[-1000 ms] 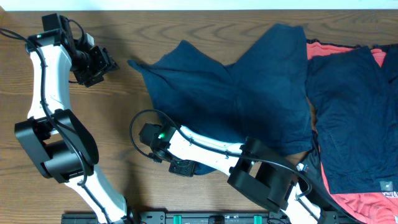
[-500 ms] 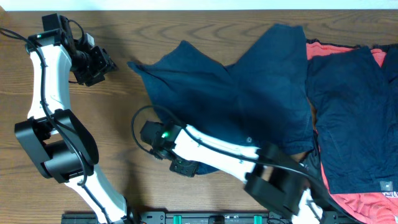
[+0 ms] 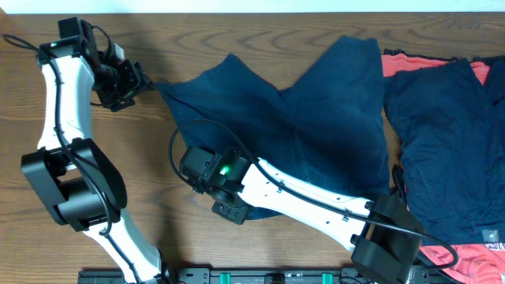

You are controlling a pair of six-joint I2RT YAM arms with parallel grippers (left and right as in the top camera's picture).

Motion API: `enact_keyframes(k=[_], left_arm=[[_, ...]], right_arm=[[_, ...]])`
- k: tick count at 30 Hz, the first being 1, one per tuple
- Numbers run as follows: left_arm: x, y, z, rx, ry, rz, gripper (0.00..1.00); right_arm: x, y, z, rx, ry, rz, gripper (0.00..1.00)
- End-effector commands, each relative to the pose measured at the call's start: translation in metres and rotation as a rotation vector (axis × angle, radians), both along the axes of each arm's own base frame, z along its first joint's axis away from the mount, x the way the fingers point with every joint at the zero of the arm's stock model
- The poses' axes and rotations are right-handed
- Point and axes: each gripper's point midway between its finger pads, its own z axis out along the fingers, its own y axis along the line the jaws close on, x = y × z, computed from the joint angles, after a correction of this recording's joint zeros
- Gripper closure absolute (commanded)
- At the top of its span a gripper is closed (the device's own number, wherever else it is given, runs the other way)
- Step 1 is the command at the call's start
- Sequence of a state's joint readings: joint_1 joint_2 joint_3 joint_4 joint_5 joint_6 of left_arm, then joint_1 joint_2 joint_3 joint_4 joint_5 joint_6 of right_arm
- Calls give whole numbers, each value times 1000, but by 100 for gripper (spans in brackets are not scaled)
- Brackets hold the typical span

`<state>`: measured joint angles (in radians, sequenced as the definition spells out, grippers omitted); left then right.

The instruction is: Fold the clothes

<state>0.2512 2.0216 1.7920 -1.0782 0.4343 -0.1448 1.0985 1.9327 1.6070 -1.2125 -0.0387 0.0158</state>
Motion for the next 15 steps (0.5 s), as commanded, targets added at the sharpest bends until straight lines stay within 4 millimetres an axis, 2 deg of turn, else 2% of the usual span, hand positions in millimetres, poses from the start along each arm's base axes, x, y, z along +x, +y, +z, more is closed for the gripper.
enact_keyframes(k=[1, 8, 15], left_arm=[[-5, -6, -9, 17, 29, -27, 31], [-6, -4, -37, 26, 61, -25, 31], [13, -2, -66, 16, 47, -3, 31]], right_arm=[[-7, 2, 4, 15, 21, -12, 99], [-8, 1, 4, 10, 23, 4, 99], [-10, -4, 9, 3, 27, 7, 99]])
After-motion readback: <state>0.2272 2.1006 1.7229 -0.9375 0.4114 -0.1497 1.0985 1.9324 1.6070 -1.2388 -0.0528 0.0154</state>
